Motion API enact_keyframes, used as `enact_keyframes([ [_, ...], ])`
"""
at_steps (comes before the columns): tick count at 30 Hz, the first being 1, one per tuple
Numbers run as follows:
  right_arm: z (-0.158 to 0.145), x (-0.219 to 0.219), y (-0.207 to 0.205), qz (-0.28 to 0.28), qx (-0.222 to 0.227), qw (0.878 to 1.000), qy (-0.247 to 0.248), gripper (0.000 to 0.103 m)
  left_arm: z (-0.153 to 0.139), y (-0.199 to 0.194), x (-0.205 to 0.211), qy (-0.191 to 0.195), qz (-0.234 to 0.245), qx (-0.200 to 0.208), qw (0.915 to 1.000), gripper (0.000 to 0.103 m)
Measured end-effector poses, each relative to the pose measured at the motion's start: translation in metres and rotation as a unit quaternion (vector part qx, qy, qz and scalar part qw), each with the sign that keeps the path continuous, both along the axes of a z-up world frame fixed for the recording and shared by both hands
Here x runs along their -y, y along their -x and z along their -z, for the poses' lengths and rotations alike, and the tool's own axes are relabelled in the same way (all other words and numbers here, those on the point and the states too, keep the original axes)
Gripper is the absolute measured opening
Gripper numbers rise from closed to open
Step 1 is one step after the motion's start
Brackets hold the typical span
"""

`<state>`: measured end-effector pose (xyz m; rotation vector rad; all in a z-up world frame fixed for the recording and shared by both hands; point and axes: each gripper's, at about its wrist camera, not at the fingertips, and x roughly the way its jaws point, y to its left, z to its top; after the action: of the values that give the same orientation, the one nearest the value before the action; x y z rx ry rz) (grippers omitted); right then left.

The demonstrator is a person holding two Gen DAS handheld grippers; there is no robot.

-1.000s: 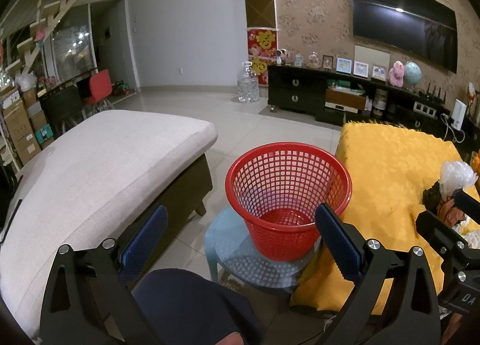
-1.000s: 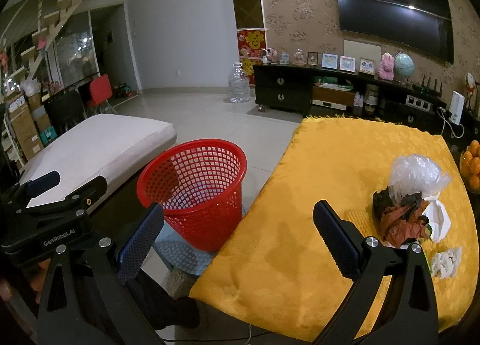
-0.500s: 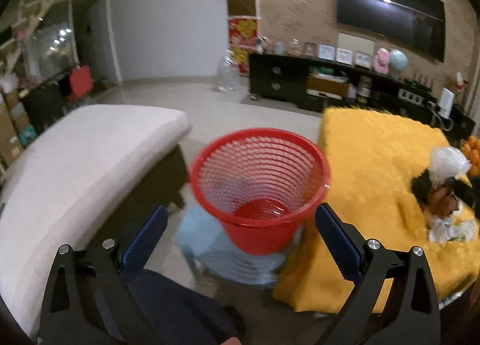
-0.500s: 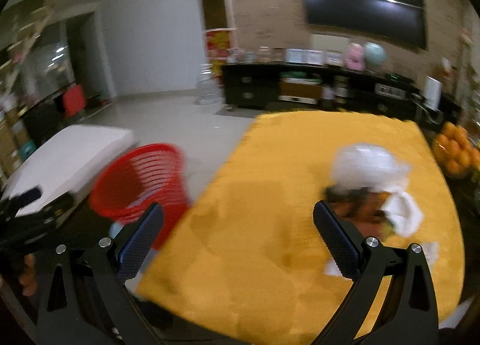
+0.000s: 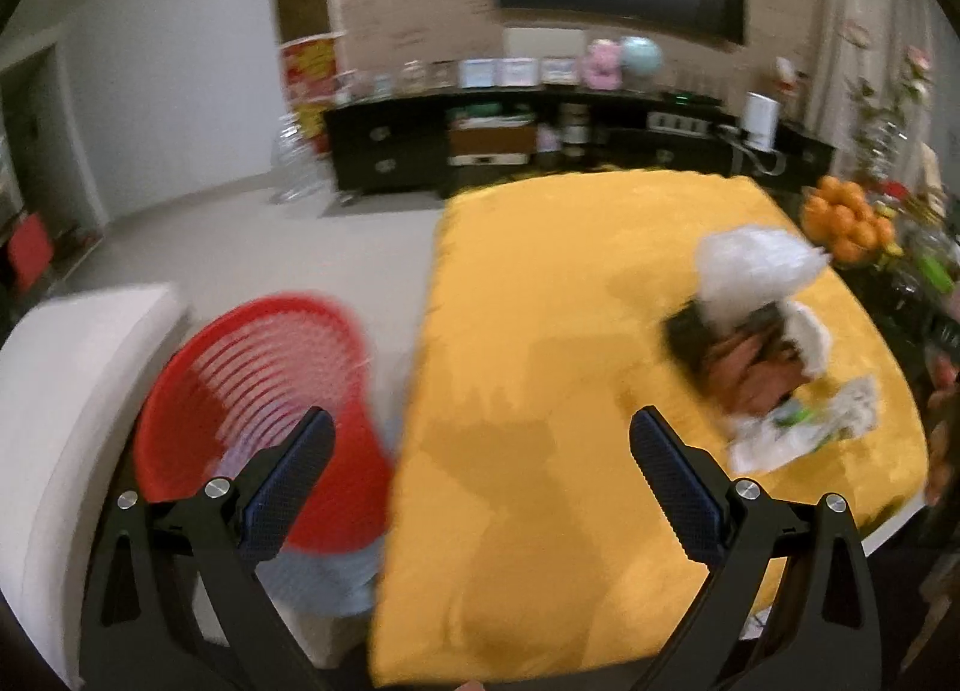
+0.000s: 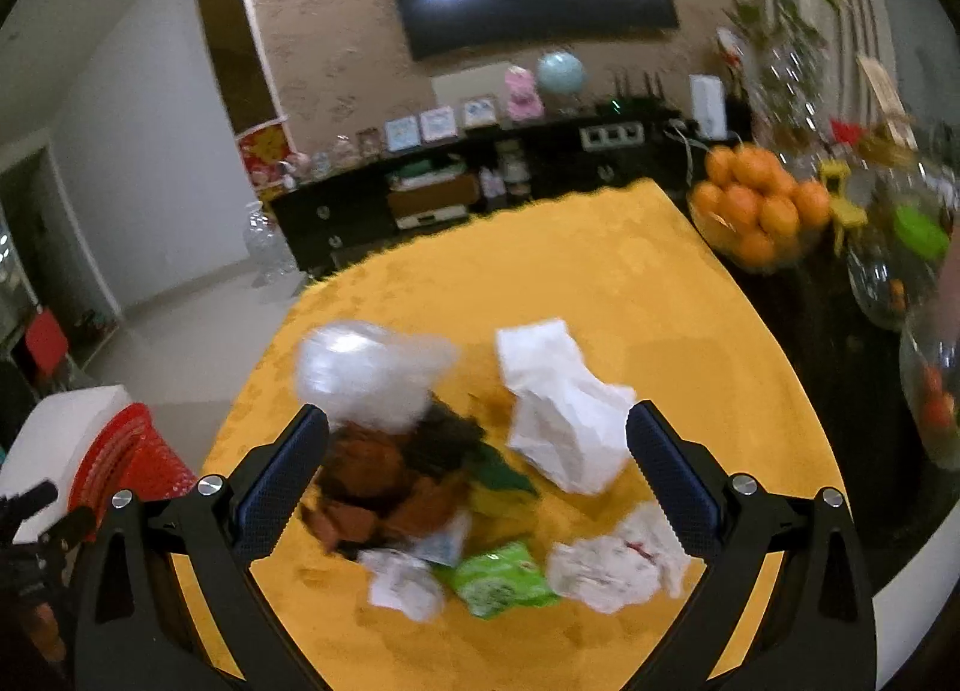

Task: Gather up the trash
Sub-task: 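Grasp the clear plastic bag with the left gripper while the right gripper grasps the brown crumpled bag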

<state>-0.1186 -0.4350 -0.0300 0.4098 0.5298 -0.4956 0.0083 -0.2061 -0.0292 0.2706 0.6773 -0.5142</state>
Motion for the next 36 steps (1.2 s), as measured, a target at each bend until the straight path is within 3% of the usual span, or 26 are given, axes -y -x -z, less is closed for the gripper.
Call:
enact_keyframes([
  [9, 0.004, 0.038, 0.038, 0.058, 0.028, 0.997, -0.043, 0.097, -0.018, -0.01, 0.146, 0.004, 0.115, -0.002, 0.9933, 0.095],
  [16, 0.013, 0.054, 0.054, 0.071, 0.03, 0.994, -0.077, 0.097, 0.01, -0.026, 0.21, -0.021, 0.154, -0.071, 0.9853, 0.095],
  [19, 0.016, 0.056, 0.056, 0.069, 0.03, 0.993, -0.087, 0.097, 0.026, -0.033, 0.214, -0.03, 0.162, -0.096, 0.9817, 0.093],
  [21, 0.018, 0.059, 0.056, 0.069, 0.03, 0.993, -0.093, 0.097, 0.033, -0.035, 0.215, -0.031, 0.168, -0.105, 0.9798, 0.073],
  [24, 0.02, 0.059, 0.055, 0.067, 0.029, 0.992, -0.099, 0.097, 0.036, -0.039, 0.21, -0.025, 0.168, -0.111, 0.9791, 0.058],
  [27, 0.022, 0.056, 0.049, 0.059, 0.023, 0.993, -0.097, 0.097, 0.028, -0.041, 0.199, 0.002, 0.167, -0.108, 0.9801, 0.052],
  [36, 0.023, 0.041, 0.03, 0.027, 0.012, 0.997, -0.072, 0.097, -0.019, -0.047, 0.133, 0.072, 0.133, -0.074, 0.9857, 0.052],
])
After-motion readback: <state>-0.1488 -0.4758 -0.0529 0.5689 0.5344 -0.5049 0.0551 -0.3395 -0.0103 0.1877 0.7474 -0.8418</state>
